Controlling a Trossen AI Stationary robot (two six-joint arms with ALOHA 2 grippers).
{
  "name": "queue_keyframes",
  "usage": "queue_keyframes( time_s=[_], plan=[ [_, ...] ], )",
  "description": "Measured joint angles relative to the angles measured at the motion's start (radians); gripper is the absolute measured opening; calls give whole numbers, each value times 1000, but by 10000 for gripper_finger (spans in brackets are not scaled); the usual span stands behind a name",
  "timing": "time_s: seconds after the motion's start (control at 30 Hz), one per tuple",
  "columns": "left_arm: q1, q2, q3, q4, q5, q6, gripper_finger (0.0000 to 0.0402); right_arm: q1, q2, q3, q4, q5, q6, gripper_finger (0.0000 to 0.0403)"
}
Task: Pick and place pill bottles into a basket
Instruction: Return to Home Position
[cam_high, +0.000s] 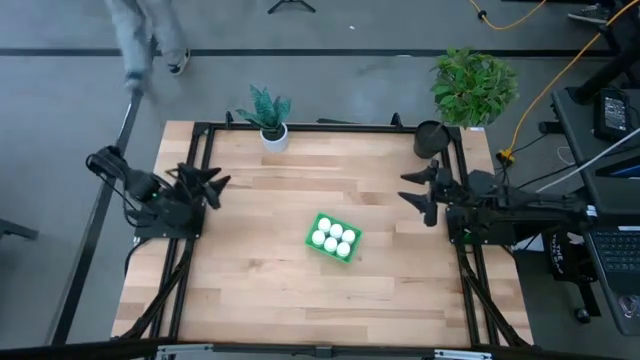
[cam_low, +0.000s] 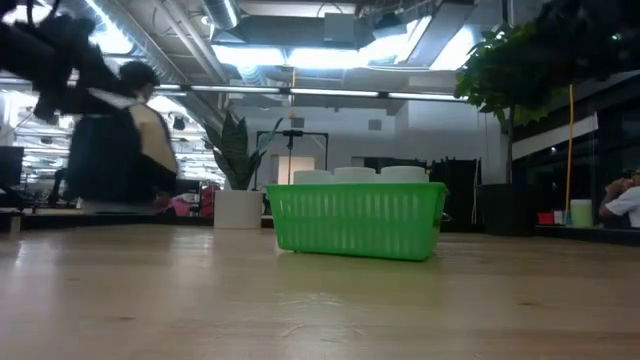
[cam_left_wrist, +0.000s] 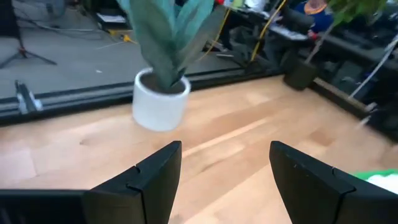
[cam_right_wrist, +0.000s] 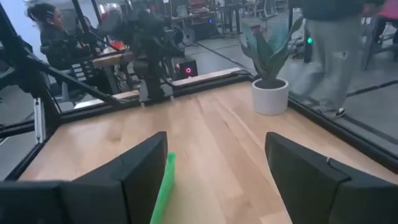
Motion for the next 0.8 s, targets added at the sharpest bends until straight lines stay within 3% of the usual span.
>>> queue_keyframes(
  time_s=[0.13,0.23,0.33,0.5,0.8],
  plan=[
    [0,1,-131,64,-18,-89,237,0,-93,-32,-67,0,2,256],
    [9,13,-148,78,84,-110,237,0,-153,-37,-139,0,4,236],
    [9,24,-154,85,151,-54,237,4,-209,-37,-181,-1,-18,215],
    [9,43,-156,137,212,199,237,4,-275,-48,-208,64,-104,186],
    [9,43,-156,143,379,186,237,4,-294,-132,-183,81,-122,171]
  ],
)
